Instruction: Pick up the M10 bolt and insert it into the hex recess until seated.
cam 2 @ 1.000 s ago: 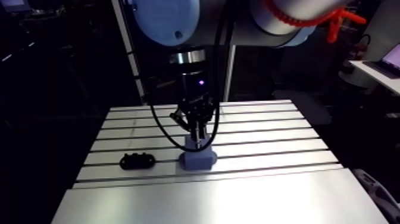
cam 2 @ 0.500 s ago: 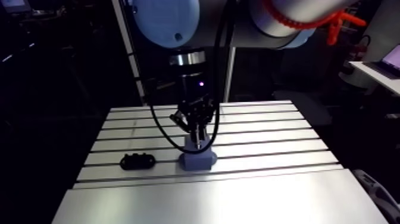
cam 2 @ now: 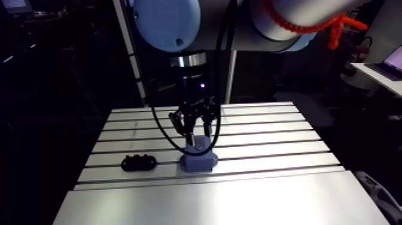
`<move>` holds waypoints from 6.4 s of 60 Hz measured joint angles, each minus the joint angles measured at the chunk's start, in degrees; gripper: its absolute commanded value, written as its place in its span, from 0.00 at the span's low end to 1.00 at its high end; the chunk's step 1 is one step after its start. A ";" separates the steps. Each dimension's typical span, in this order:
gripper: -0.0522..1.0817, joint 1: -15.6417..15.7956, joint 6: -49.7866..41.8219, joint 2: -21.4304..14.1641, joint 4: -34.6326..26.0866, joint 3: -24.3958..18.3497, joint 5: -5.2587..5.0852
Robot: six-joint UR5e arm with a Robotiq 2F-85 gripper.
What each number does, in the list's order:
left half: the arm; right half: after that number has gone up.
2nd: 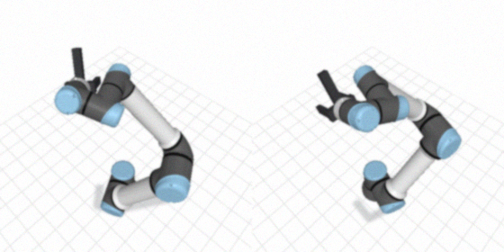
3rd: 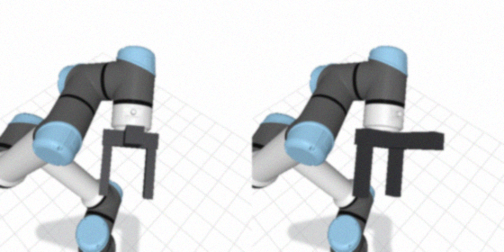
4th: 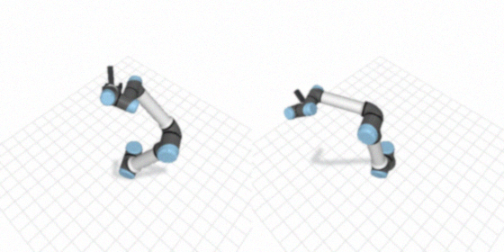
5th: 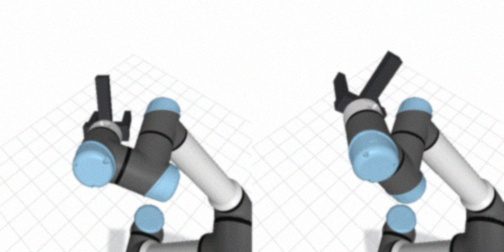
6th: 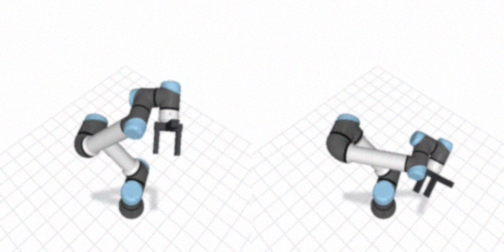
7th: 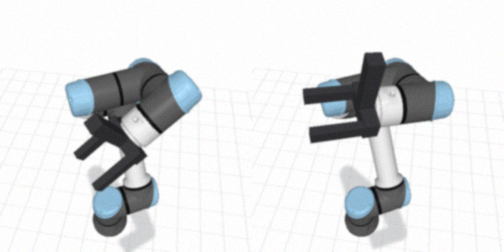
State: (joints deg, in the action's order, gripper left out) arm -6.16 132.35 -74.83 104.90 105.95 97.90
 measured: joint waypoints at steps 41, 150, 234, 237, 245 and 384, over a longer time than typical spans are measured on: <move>0.06 -0.11 -0.98 -1.47 3.32 -0.19 -0.34; 1.00 -1.71 -34.77 -5.72 9.09 6.54 -8.26; 1.00 -2.51 -32.05 -6.54 11.65 8.89 -4.94; 1.00 -2.52 -31.79 -6.47 11.67 8.97 -5.12; 1.00 -2.60 -31.34 -6.12 11.73 9.09 -5.45; 1.00 -3.15 -28.77 -4.31 14.06 9.72 -5.74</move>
State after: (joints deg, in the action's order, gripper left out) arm -9.31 103.58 -79.14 118.96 115.67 92.16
